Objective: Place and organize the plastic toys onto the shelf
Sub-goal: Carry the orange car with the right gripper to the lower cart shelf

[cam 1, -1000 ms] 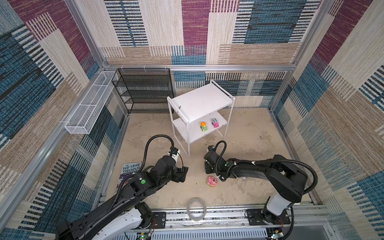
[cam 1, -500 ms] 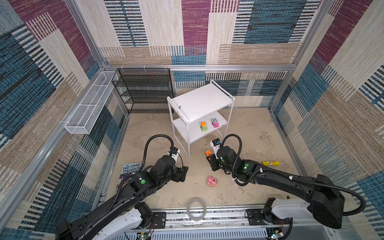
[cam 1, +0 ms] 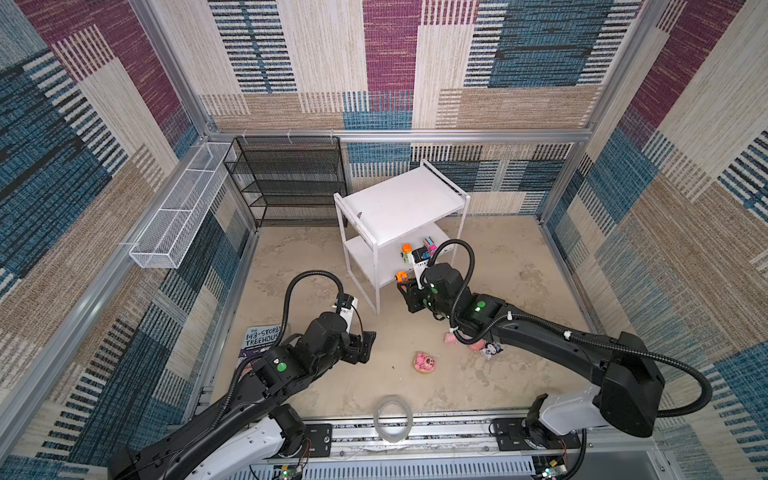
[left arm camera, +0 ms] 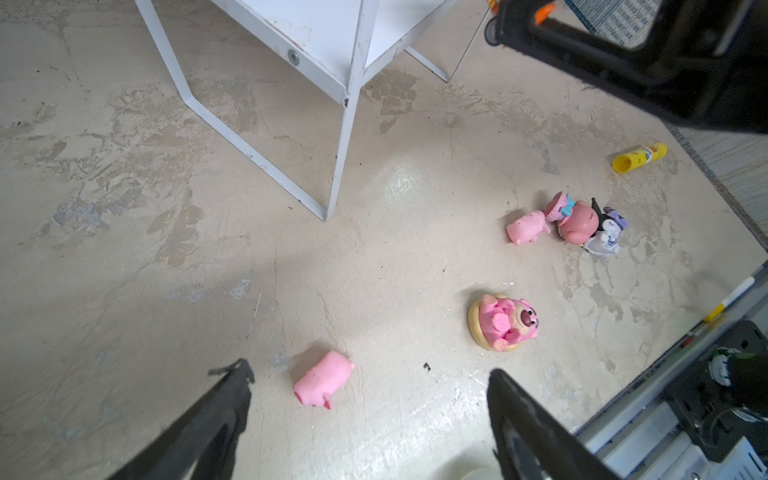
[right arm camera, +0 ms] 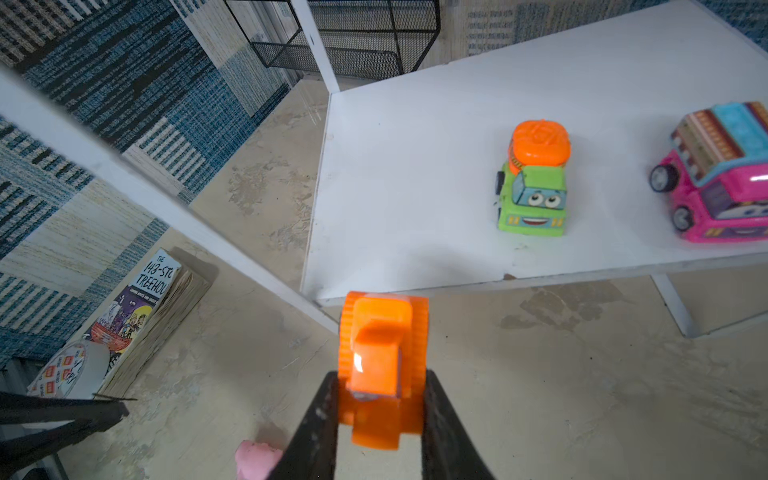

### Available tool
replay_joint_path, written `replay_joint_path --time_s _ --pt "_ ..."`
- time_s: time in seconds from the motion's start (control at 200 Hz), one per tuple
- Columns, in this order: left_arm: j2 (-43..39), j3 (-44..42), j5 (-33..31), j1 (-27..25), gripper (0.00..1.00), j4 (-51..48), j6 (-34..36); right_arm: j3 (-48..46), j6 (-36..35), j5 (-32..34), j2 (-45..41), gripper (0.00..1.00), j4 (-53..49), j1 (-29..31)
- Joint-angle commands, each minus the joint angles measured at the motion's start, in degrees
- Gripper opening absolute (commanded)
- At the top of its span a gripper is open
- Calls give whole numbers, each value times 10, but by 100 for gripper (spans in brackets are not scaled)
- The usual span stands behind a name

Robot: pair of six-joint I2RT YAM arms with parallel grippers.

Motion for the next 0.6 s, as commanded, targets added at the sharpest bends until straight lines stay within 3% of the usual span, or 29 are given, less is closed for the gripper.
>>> replay_joint_path --time_s 0.0,0.596 --pt "-2 -1 6 -1 90 13 10 14 14 -26 15 27 30 -10" --pt "-9 -1 2 -1 90 14 12 63 44 -24 96 27 42 -12"
